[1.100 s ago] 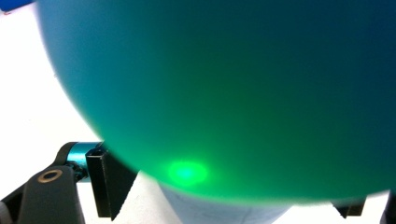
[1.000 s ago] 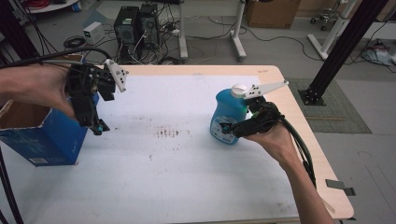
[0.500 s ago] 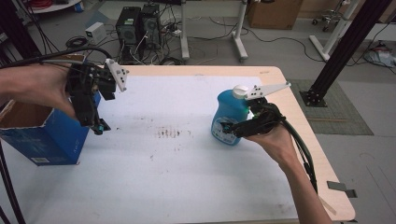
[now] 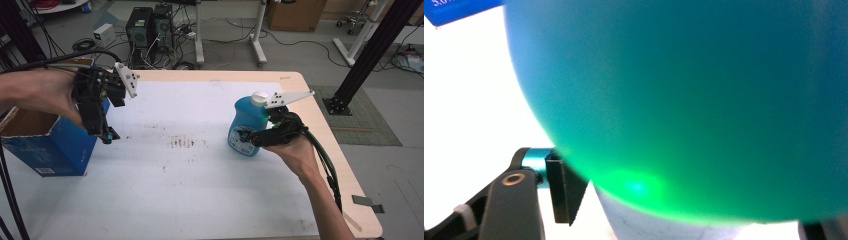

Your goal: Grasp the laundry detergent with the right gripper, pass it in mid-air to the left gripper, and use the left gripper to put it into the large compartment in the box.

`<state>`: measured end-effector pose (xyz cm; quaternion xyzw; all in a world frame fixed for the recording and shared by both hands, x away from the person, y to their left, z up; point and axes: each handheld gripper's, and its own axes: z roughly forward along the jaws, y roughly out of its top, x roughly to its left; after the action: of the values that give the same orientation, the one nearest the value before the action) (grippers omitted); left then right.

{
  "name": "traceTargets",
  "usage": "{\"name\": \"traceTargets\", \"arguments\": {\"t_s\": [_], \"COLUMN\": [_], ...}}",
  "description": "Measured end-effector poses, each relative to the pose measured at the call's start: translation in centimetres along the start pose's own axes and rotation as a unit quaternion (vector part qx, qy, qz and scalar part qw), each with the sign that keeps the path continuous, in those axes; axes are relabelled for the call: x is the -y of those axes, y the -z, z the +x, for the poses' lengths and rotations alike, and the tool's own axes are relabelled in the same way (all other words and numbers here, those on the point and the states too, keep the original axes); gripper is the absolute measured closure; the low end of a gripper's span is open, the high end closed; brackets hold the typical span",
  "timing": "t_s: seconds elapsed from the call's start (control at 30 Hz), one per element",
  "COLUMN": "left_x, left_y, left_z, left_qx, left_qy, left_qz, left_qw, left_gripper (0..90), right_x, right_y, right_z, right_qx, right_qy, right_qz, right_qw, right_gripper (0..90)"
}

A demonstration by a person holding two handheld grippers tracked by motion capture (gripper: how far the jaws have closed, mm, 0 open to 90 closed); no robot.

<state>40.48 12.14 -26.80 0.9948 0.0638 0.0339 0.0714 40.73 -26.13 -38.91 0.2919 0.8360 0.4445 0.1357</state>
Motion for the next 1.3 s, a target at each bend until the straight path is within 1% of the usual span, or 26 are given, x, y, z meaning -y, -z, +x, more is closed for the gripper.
{"name": "traceTargets", "arguments": {"t_s": [0.13, 0.27, 0.57, 0.77, 0.87, 0.9, 1.0, 1.27, 1.3], "left_x": [0.03, 0.01, 0.03, -0.05, -0.05, -0.05, -0.04, 0.06, 0.04], "left_y": [0.03, 0.04, 0.12, 0.12, 0.10, 0.10, 0.09, 0.21, 0.30], "left_z": [-0.01, -0.05, -0.09, -0.09, -0.09, -0.10, -0.12, -0.21, -0.22], "left_qx": [-0.001, -0.002, -0.003, -0.005, -0.006, -0.006, -0.006, -0.005, -0.004], "left_qy": [0.001, 0.001, 0.000, -0.002, -0.002, -0.003, -0.003, 0.001, 0.001], "left_qz": [-0.001, -0.003, -0.001, -0.001, -0.001, 0.000, -0.001, -0.005, -0.008], "left_qw": [1.0000, 1.0000, 1.0000, 1.0000, 1.0000, 1.0000, 1.0000, 1.0000, 1.0000], "left_gripper": [9.0, 9.0, 9.0, 9.0, 9.0, 9.0, 9.0, 9.0, 9.0], "right_x": [-0.02, -0.03, -0.03, -0.07, -0.06, -0.07, -0.02, 0.03, 0.04], "right_y": [0.12, 0.10, -0.06, -0.03, -0.02, -0.01, -0.02, 0.03, 0.05], "right_z": [-0.06, -0.04, 0.06, 0.11, 0.09, 0.09, 0.02, 0.17, 0.23], "right_qx": [-0.001, -0.001, -0.004, 0.001, 0.004, 0.006, 0.008, 0.011, 0.012], "right_qy": [0.000, 0.001, -0.001, -0.003, -0.002, 0.000, 0.002, 0.008, 0.008], "right_qz": [-0.005, -0.008, -0.007, -0.010, -0.012, -0.011, -0.013, -0.014, -0.015], "right_qw": [1.0000, 1.0000, 1.0000, 0.9999, 0.9999, 0.9999, 0.9999, 0.9998, 0.9998], "right_gripper": [32.3, 33.0, 35.6, 37.1, 39.6, 41.7, 43.5, 46.0, 46.5]}}
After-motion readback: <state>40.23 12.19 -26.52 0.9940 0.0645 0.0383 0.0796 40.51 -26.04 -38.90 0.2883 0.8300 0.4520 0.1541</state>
